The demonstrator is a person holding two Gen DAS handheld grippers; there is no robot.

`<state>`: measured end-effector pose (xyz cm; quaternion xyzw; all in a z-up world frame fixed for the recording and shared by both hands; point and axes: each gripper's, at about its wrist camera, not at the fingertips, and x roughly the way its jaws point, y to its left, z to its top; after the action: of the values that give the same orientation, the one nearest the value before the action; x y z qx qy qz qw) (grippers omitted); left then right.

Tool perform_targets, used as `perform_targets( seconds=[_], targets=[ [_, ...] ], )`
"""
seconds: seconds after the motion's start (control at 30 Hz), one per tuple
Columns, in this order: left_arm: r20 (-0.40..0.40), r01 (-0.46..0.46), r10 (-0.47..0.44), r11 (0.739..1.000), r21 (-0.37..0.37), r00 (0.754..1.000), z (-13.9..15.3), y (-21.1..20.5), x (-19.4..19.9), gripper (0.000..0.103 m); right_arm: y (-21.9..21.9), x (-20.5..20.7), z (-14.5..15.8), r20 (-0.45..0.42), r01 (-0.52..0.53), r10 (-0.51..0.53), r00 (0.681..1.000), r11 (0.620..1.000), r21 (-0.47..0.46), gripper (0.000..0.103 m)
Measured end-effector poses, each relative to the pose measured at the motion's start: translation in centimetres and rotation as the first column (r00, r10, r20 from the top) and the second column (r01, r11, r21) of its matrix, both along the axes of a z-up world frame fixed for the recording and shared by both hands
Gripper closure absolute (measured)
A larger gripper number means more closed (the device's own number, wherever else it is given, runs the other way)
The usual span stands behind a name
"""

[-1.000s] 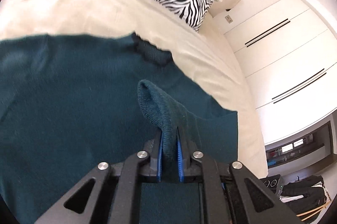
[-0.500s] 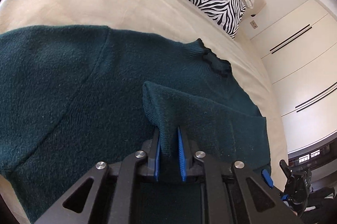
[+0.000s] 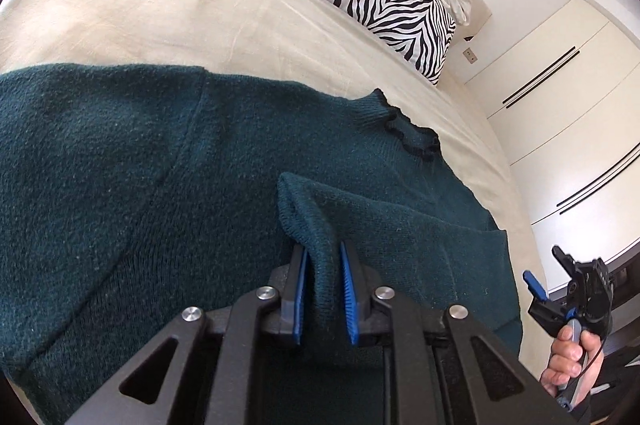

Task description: Fold small clothes

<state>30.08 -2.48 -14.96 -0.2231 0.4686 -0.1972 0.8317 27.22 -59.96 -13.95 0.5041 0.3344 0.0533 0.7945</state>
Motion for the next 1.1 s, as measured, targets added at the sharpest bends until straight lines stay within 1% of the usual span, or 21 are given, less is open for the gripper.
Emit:
perform_targets(
  seconds=[0.07, 0.1, 0.13, 0.17, 0.23, 0.27, 0.3, 0.4, 0.47, 0.6, 0.73, 0.8, 0.83, 0.87, 0.9, 0.93, 0.97, 1.0, 1.03, 1.1],
  targets=[
    [0.034, 0.001, -0.001, 1.000, -0.001, 0.999, -0.3, 0.0, -0.1, 0.084, -0.1, 2.7, -0.6, -0.001, -0.060, 0.060, 0.998, 0.998, 0.025, 0.045],
    [0.045, -0.001, 0.001, 1.000, -0.011, 0.999, -0.5, 0.0, -0.2, 0.084, -0.2, 3.8, -1.2, -0.021, -0.072, 0.073, 0.997, 0.997, 0.032, 0.045],
    [0.052, -0.002, 0.003, 1.000, -0.024, 0.999, -0.7, 0.2, -0.1, 0.084, -0.5, 4.9, -1.7, -0.045, -0.071, 0.073, 0.996, 0.997, 0.033, 0.045],
    [0.054, -0.004, 0.006, 0.999, -0.038, 0.999, -1.0, 0.3, -0.1, 0.084, -0.8, 5.7, -2.2, -0.051, -0.070, 0.072, 0.996, 0.997, 0.041, 0.045],
    [0.054, -0.005, 0.008, 0.999, -0.052, 0.998, -1.2, 0.5, 0.1, 0.083, -1.7, 7.4, -3.5, -0.071, -0.078, 0.084, 0.994, 0.994, 0.080, 0.047],
    [0.057, -0.003, 0.006, 0.999, -0.051, 0.998, -1.2, 0.5, 0.1, 0.083, -2.1, 7.8, -4.2, -0.086, -0.059, 0.068, 0.994, 0.993, 0.105, 0.047],
    [0.060, -0.003, 0.006, 0.999, -0.050, 0.998, -1.2, 0.5, 0.1, 0.083, -2.4, 7.7, -4.7, -0.078, -0.047, 0.058, 0.995, 0.989, 0.139, 0.047],
    [0.069, -0.002, 0.006, 0.998, -0.056, 0.998, -1.3, 0.5, 0.1, 0.083, -2.5, 6.5, -4.8, -0.051, -0.058, 0.068, 0.996, 0.984, 0.167, 0.047],
    [0.071, -0.002, 0.007, 0.998, -0.058, 0.997, -1.3, 0.6, 0.1, 0.083, -2.0, 5.0, -4.7, -0.045, -0.093, 0.102, 0.994, 0.981, 0.171, 0.047],
    [0.075, -0.001, 0.006, 0.998, -0.060, 0.997, -1.4, 0.6, 0.1, 0.083, -1.2, 1.9, -4.1, -0.040, -0.151, 0.158, 0.987, 0.979, 0.140, 0.047],
    [0.072, 0.000, 0.006, 0.997, -0.077, 0.997, -1.5, 0.8, 0.3, 0.083, -1.0, -1.9, -3.6, -0.045, -0.145, 0.151, 0.988, 0.984, 0.101, 0.046],
    [0.058, 0.003, 0.002, 0.996, -0.090, 0.998, -1.3, 0.9, 0.4, 0.083, -0.8, -4.1, -2.9, -0.026, -0.118, 0.121, 0.992, 0.988, 0.105, 0.045],
    [0.046, 0.006, -0.001, 0.996, -0.091, 0.999, -1.0, 1.0, 0.3, 0.081, -0.4, -5.2, -2.4, -0.013, -0.113, 0.115, 0.993, 0.988, 0.105, 0.045],
    [0.035, 0.000, 0.003, 0.997, -0.081, 0.999, -0.6, 1.2, 0.0, 0.078, 0.1, -6.4, -1.9, -0.001, -0.115, 0.115, 0.993, 0.988, 0.099, 0.045],
    [0.033, -0.014, 0.016, 0.997, -0.076, 0.999, 0.1, 1.6, -0.8, 0.063, 0.9, -7.5, -1.4, 0.008, -0.121, 0.121, 0.993, 0.989, 0.086, 0.045],
    [0.044, -0.029, 0.033, 0.996, -0.083, 0.998, 0.9, 2.2, -1.7, 0.041, 1.8, -8.5, -0.9, 0.014, -0.134, 0.134, 0.991, 0.988, 0.071, 0.045],
    [0.062, -0.050, 0.056, 0.995, -0.089, 0.997, 1.8, 3.0, -2.8, 0.032, 3.0, -9.4, -0.5, 0.019, -0.156, 0.155, 0.988, 0.986, 0.053, 0.045],
    [0.084, -0.084, 0.092, 0.992, -0.092, 0.992, 2.8, 4.2, -4.2, 0.018, 4.2, -10.2, -0.1, 0.024, -0.175, 0.174, 0.984, 0.984, 0.038, 0.045],
    [0.101, -0.122, 0.133, 0.987, -0.105, 0.986, 3.5, 5.7, -5.6, 0.012, 5.4, -11.0, 0.1, 0.029, -0.192, 0.191, 0.981, 0.981, 0.029, 0.045],
    [0.105, -0.202, 0.221, 0.965, -0.167, 0.970, 4.3, 9.5, -8.4, 0.012, 8.1, -12.0, 0.3, 0.028, -0.232, 0.232, 0.972, 0.973, 0.014, 0.045]
  ],
)
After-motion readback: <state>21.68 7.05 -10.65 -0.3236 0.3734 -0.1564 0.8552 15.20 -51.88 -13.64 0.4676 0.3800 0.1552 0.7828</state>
